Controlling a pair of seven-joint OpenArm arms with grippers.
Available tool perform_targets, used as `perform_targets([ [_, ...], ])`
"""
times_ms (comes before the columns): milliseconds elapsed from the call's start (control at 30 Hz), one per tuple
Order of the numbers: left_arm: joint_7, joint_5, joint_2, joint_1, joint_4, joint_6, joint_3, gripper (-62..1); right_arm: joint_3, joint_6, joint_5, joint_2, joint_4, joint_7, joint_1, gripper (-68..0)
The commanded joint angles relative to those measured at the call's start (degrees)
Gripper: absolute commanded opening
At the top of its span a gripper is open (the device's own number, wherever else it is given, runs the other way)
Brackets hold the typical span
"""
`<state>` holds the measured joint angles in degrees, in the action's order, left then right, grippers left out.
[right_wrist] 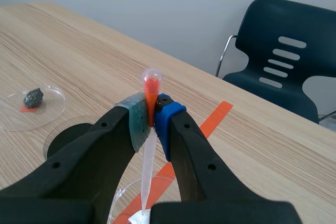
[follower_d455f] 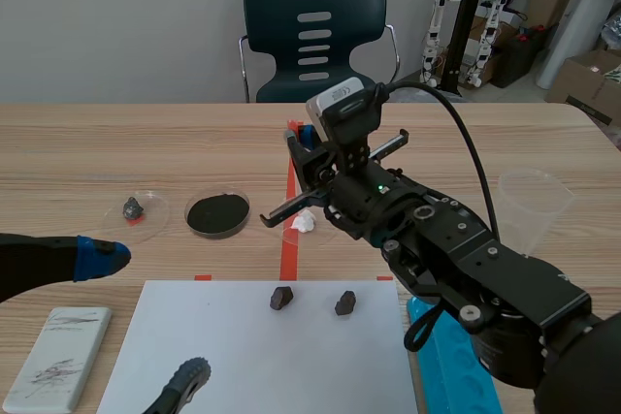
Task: Squeeze the dropper onto the mineral
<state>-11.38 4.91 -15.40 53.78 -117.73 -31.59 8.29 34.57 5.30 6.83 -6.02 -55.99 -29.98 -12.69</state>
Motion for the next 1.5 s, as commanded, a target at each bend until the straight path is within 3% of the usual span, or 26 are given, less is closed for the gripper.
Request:
perform_targets([
  [0, -0.81, -0.79, 0.13, 0.33, -0.39, 0.13, 0.09, -6.7, -0.37, 0.04, 0.0, 0.46, -0.52, -1.22, -1.42, -65.8],
  [1200, -0.81, -0.79, 0.13, 0.33, -0.39, 0.13, 0.09, -6.7, -0.39, 0.02, 0.04, 0.42, -0.66, -0.83, -1.27, -63.4],
  [1400, -0.81, -0.79, 0.13, 0.33, -0.39, 0.13, 0.09, -6.7, -0.55, -0.44, 0.48, -2.01, -6.36, -1.29, 1.7, -63.4],
  [1467, -0.81, -0.79, 0.13, 0.33, -0.39, 0.13, 0.09, -6.7, -0.55, -2.27, 0.46, -3.13, -10.19, -1.22, 4.0, -63.4],
])
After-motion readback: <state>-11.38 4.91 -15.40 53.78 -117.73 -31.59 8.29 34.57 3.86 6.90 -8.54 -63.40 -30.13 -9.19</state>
